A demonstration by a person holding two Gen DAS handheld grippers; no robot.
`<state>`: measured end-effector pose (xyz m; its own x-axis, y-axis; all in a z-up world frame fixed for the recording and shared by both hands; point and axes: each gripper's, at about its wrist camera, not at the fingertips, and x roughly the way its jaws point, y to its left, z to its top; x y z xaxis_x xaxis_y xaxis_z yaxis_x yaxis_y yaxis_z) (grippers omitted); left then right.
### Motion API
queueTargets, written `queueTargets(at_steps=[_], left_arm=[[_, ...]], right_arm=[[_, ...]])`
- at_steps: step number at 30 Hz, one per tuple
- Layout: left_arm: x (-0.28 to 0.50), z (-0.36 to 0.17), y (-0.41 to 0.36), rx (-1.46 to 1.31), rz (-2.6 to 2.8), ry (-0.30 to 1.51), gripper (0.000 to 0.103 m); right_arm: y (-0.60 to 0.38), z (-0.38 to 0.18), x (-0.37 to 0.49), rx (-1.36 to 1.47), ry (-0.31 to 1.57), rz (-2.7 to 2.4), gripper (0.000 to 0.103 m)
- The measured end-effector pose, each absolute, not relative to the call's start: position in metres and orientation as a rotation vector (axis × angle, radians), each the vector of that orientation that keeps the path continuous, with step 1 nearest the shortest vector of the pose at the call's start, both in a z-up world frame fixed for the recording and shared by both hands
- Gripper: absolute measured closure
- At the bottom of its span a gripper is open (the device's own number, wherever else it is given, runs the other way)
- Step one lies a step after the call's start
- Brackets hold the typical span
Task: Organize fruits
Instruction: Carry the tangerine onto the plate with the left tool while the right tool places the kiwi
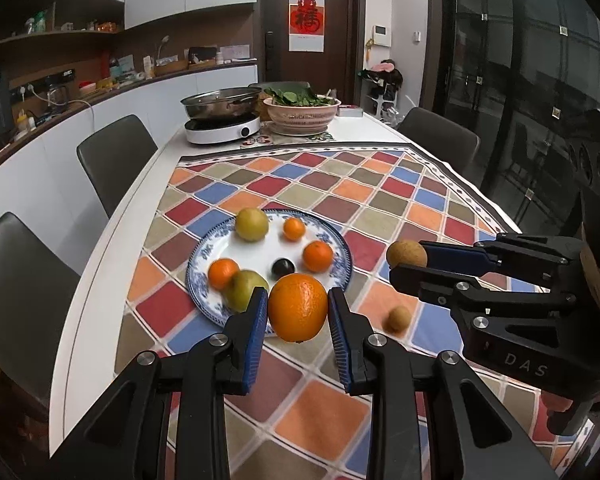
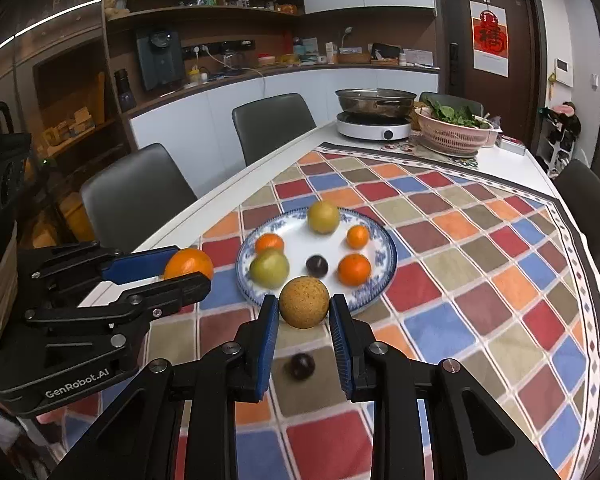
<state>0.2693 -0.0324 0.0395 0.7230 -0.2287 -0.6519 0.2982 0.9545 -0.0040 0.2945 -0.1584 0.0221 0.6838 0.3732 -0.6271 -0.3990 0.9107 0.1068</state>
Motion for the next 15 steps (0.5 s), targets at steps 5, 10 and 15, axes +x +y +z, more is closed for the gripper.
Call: queueTargets(at_steps=[5,10,15], left_arm=[[0.3,0.036,-0.025,0.103,-0.305,0.718,0.072],[0.332,0.026,-0.019,0.113,-0.301,0.742,0.072],[0.364,0.014,-0.014,0.121,-0.299,0.766,0.072]], right_arm=[[-0.151,0.02,0.322,-0.049,0.704,0.422,0.076],[-0.139,0.015,0.354,-0.083,0.723,0.423,0.076],[-0.133,0.005,0.386,-0.101,0.751,0.408,0.076]])
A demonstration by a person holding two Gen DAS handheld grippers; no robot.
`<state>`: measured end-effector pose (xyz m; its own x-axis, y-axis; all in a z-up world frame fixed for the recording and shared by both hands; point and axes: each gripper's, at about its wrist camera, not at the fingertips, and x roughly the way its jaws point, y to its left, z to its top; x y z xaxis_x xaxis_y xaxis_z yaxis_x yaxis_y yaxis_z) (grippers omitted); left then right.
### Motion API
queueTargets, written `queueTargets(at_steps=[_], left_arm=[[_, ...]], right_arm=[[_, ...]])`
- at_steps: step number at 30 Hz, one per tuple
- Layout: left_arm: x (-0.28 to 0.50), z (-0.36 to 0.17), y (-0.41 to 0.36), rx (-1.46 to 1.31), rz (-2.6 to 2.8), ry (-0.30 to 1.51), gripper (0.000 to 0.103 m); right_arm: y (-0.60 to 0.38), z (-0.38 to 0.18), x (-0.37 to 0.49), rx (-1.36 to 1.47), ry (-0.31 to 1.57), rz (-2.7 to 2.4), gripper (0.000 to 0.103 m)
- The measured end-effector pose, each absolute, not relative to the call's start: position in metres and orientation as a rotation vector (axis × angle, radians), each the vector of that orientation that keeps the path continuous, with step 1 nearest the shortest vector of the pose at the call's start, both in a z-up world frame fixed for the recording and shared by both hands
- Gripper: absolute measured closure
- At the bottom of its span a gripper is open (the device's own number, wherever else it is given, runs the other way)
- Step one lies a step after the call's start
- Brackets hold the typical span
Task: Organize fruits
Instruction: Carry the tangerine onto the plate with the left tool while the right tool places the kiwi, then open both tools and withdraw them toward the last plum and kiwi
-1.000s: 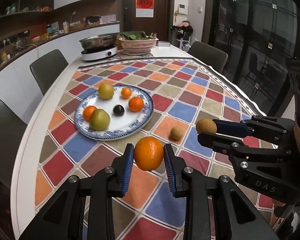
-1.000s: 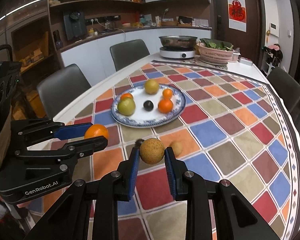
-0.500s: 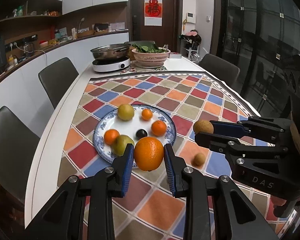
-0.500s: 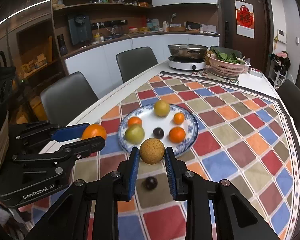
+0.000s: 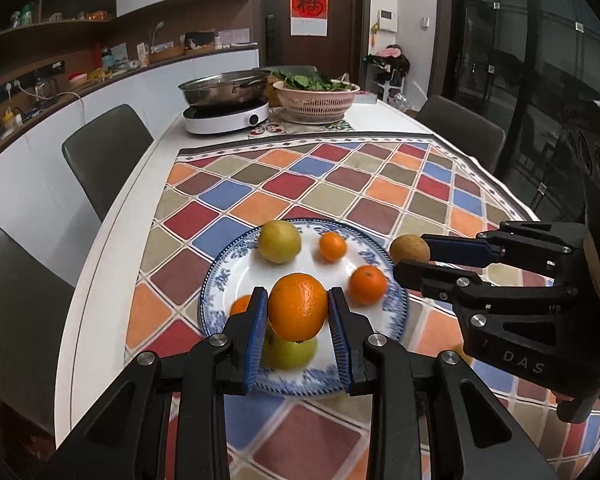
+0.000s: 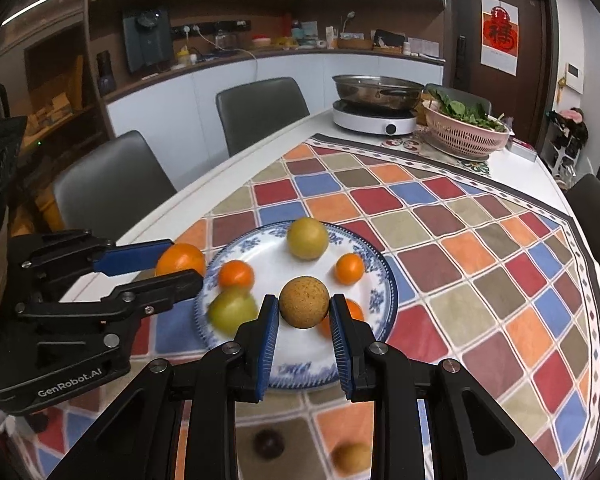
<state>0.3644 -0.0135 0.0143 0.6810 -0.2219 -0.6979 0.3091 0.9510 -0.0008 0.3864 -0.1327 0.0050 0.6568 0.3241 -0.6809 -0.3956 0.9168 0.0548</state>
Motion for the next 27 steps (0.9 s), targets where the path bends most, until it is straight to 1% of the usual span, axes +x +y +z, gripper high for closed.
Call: queueTargets(at_steps=[9,19,20,21,22,23,27], left_arm=[[0.407,-0.015,-0.016,0.112,-0.295,0.844,0.072],[0.42,-0.028,-0.02,0.114,-0.293,0.877,0.072],[0.418,-0.027,-0.02,0.125,-0.289,0.868,0.069],[0.417,-0.026,-0.02,0.129,-0.287,0.862,0.066],[0.415,-0.023,-0.019,0.133,-0.278,0.854,0.064],[0.412,-0.02,-0.018,0.136,-0.267,0.849,0.064],[0.394,-0.007,-0.016,0.149,-0.235,0.817,0.064]], right_arm=[[-0.128,-0.023,0.431,-0.067,0.827,0.412,0.076],[-0.127,-0.04,0.446,-0.054,0.866,0.399,0.075],[-0.128,-0.04,0.446,-0.051,0.866,0.394,0.075],[-0.129,-0.039,0.446,-0.046,0.864,0.395,0.074],[-0.13,-0.037,0.445,-0.04,0.861,0.39,0.065],[-0.132,-0.035,0.443,-0.036,0.855,0.381,0.06],[-0.14,-0.024,0.43,-0.058,0.81,0.343,0.06]])
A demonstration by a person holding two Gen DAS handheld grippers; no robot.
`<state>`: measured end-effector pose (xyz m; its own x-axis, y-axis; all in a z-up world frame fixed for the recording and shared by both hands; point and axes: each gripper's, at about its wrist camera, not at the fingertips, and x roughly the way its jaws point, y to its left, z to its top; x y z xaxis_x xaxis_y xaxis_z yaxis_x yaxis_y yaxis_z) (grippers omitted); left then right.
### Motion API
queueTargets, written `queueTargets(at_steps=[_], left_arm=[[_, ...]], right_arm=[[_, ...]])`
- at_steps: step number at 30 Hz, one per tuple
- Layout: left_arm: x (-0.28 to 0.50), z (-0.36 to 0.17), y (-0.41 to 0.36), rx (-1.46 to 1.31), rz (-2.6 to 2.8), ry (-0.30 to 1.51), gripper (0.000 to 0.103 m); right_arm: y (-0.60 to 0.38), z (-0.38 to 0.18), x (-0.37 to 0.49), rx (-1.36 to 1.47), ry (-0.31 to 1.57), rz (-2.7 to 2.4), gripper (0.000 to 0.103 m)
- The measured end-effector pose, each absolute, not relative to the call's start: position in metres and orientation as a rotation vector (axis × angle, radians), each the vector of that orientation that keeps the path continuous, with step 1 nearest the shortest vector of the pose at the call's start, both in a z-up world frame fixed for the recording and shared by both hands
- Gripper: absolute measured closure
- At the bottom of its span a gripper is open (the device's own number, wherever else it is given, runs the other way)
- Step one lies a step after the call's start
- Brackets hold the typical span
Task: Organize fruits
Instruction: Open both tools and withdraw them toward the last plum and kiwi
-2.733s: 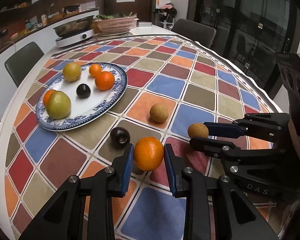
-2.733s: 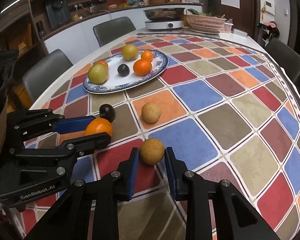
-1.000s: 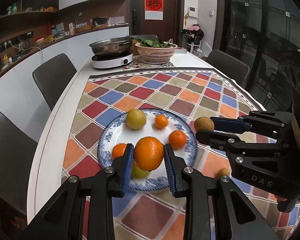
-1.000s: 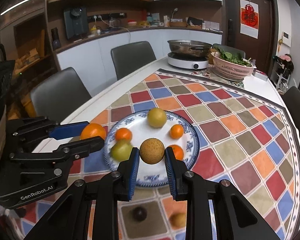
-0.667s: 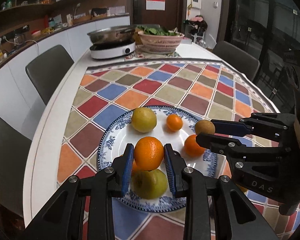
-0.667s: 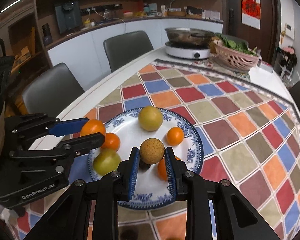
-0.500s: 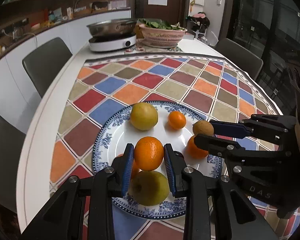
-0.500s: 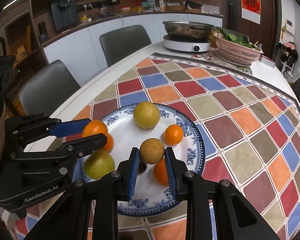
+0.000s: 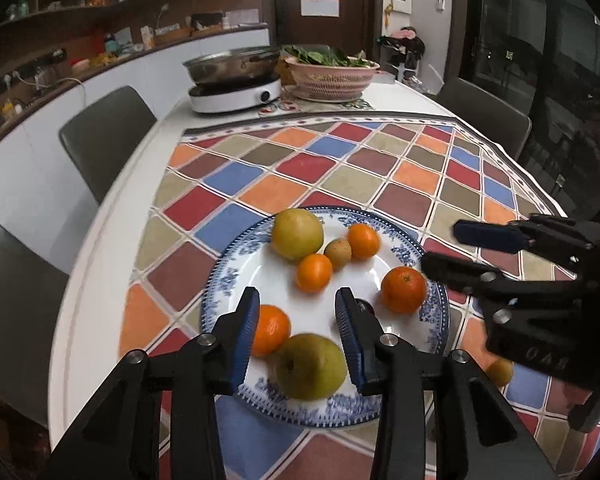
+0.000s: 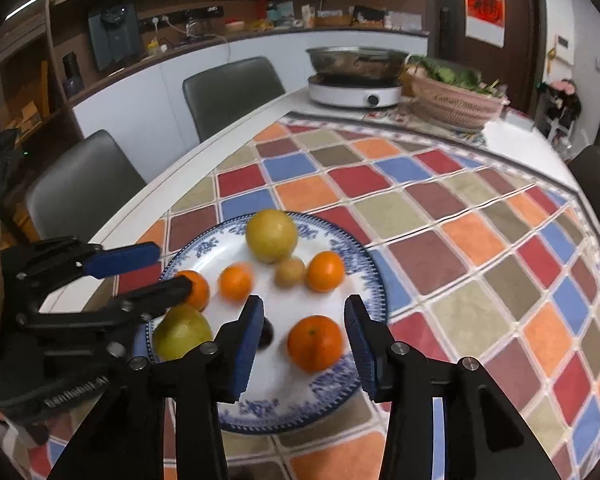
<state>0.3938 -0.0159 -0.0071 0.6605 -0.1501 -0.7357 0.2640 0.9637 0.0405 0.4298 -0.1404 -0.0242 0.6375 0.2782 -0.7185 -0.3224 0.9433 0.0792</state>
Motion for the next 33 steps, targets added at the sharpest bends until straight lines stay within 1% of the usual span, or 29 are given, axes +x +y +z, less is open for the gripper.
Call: queueTargets(at_steps=[2,6,8,12,13,15,16,17,19,33], left_arm=[[0.384,-0.002,-0.017,0.158,-0.219,0.804,0.06],[0.353,0.014,-0.022,0.164,-0.212,0.776,0.058],[0.338,0.022,-0.024,0.149,-0.221,0.756,0.053],[0.312,0.038,-0.028,0.143,-0.221,0.716,0.05],[0.307,0.041,-0.029,0.143,-0.22,0.709,0.048],[0.293,0.049,-0.032,0.151,-0.207,0.684,0.043],[0.288,0.051,-0.033,0.151,-0.207,0.675,0.039],[0.283,0.052,-0.033,0.145,-0.212,0.669,0.036],[0.273,0.055,-0.034,0.131,-0.219,0.66,0.033],[0.221,0.041,-0.052,0.127,-0.267,0.65,0.032]], right_arm=[[-0.146,-0.017,0.418,-0.067,0.789,0.322,0.06],[-0.153,-0.002,0.393,-0.089,0.747,0.306,0.06],[-0.157,0.004,0.38,-0.09,0.729,0.307,0.06],[-0.165,0.02,0.354,-0.085,0.69,0.309,0.06],[-0.166,0.023,0.348,-0.083,0.682,0.308,0.06],[-0.17,0.029,0.338,-0.076,0.667,0.304,0.056],[-0.172,0.032,0.332,-0.073,0.656,0.303,0.051],[-0.173,0.034,0.327,-0.073,0.648,0.302,0.05],[-0.176,0.038,0.316,-0.079,0.631,0.3,0.05],[-0.189,0.03,0.256,-0.133,0.619,0.291,0.05]])
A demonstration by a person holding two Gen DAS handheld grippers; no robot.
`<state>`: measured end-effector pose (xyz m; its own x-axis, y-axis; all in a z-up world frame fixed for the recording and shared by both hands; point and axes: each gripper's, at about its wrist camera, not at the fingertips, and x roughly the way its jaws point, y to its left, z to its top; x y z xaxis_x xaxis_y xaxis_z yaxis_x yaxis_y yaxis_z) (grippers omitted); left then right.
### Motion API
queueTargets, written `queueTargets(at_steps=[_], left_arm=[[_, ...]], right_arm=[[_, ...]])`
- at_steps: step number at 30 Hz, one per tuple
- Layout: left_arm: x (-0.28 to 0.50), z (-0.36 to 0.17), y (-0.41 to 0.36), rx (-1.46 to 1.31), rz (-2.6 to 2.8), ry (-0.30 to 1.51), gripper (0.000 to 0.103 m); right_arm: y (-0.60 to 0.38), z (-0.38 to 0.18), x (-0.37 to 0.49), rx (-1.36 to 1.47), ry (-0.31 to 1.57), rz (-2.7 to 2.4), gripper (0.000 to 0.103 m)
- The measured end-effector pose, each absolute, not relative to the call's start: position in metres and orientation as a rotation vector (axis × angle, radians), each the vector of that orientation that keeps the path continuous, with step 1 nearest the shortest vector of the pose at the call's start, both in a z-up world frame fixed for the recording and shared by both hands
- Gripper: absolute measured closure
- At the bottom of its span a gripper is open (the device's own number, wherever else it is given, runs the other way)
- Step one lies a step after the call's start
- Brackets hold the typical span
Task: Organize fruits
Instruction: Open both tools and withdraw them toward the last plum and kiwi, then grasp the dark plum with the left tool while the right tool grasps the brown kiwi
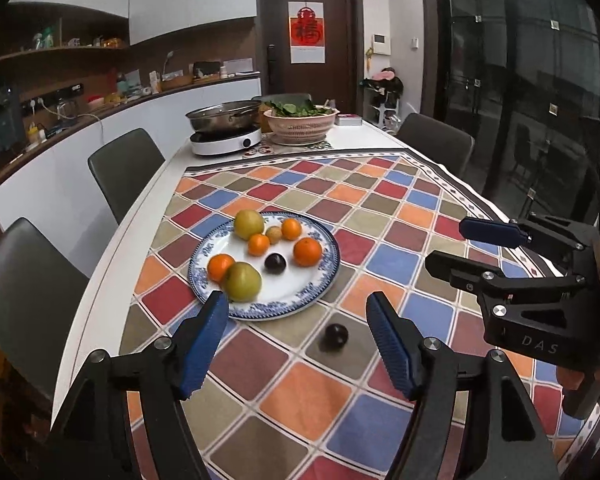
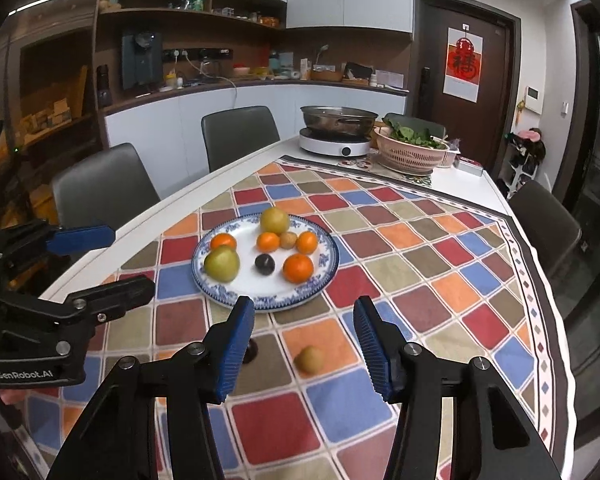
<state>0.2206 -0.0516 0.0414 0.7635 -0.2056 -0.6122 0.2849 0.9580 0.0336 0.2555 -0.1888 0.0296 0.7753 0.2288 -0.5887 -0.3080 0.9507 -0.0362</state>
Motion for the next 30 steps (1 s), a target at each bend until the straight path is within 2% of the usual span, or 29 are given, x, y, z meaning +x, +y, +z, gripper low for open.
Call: queueTargets(at_steps=[15,22,30], left_arm=[[0.213,0.008,-0.072,0.18,-0.361,0.652,0.033],[0.232,-0.018,-0.077,0.179,-0.397,0.729,0.044],[0.255,-0.046,-0.081,0.171,-0.414,0.814,0.049]], right_arm=[[-0.196,-0.001,0.242,-0.19,0.632,0.335,0.05],[-0.198,-0.025,0.255,-0.21,0.687,0.36,0.051],[-0.198,-0.049,0.276,-0.204,0.753,0.387,0.054]])
